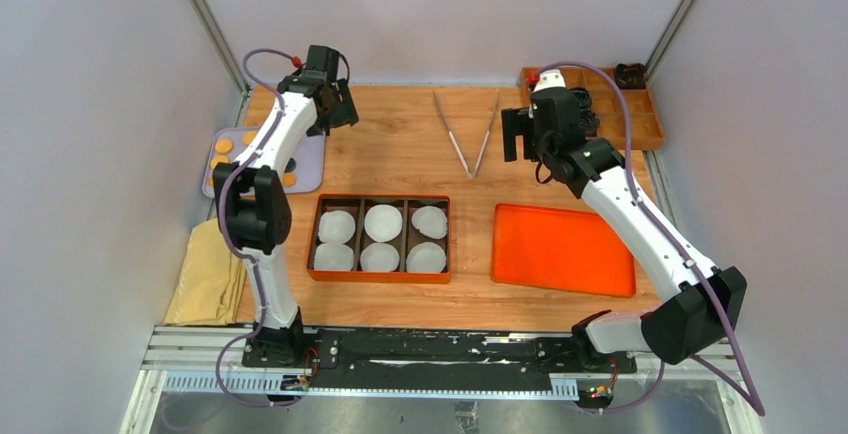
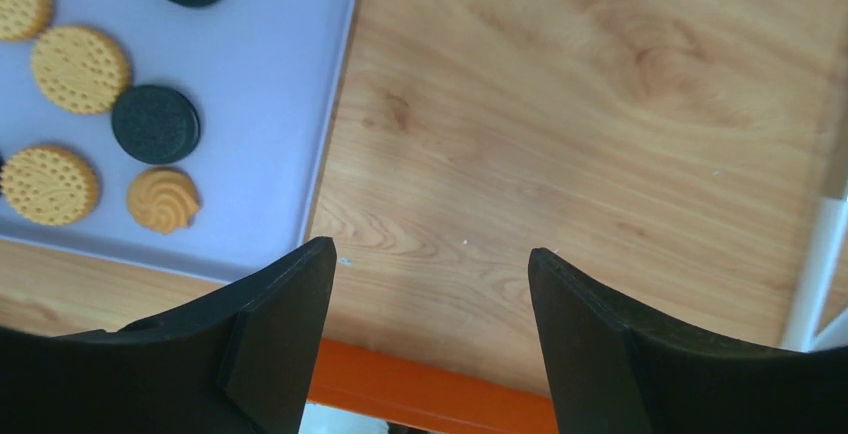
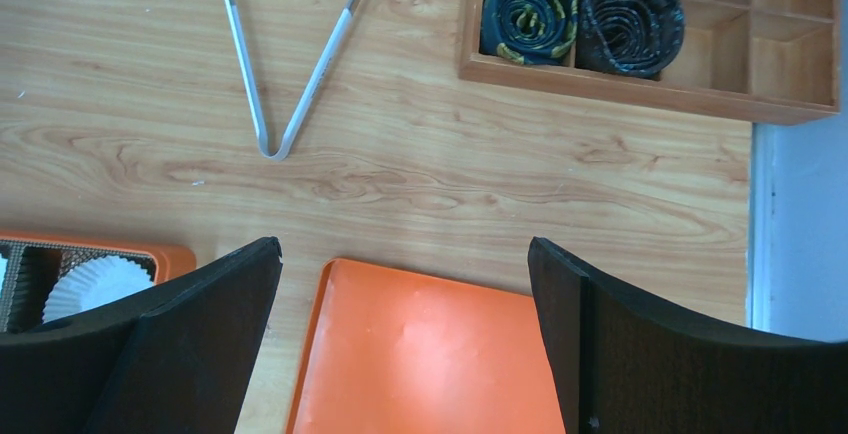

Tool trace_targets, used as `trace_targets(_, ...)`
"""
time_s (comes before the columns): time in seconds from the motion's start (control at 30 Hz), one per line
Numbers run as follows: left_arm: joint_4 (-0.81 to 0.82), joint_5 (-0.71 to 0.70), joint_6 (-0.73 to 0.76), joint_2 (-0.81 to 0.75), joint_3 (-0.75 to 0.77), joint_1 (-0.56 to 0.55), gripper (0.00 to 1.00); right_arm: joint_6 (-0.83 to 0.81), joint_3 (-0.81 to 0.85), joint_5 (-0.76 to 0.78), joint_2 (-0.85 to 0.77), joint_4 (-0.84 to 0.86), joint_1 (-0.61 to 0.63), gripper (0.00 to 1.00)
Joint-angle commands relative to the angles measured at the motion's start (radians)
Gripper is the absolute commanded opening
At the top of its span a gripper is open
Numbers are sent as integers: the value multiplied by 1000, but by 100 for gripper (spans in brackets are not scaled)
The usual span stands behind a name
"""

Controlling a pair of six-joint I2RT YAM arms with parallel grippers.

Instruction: Pack the cookies

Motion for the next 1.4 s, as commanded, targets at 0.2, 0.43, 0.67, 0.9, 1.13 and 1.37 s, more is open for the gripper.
trace_targets(0.2,-60,-97,-4,122,-33,1,76,46,-51,-73,-12,-1,-15,99)
trace_targets(0.43,-63,-89,30,196,-27,69,76,73,-69,-104,-2,2,-16,98)
trace_targets(0.67,-62,-23,43,336,18,86,58,95,-78,-125,-14,12,-15,98)
trace_targets(0.9,-61,-14,42,375,37,87,34,109,-102,-125,-30,32,-15,97)
trace_targets(1.13,-61,76,50,405,67,80,0,121,-106,-123,-22,49,-15,96)
trace_targets(1.37,-58,150,91,423,152,-3,0,133,-112,-113,-17,56,-15,96)
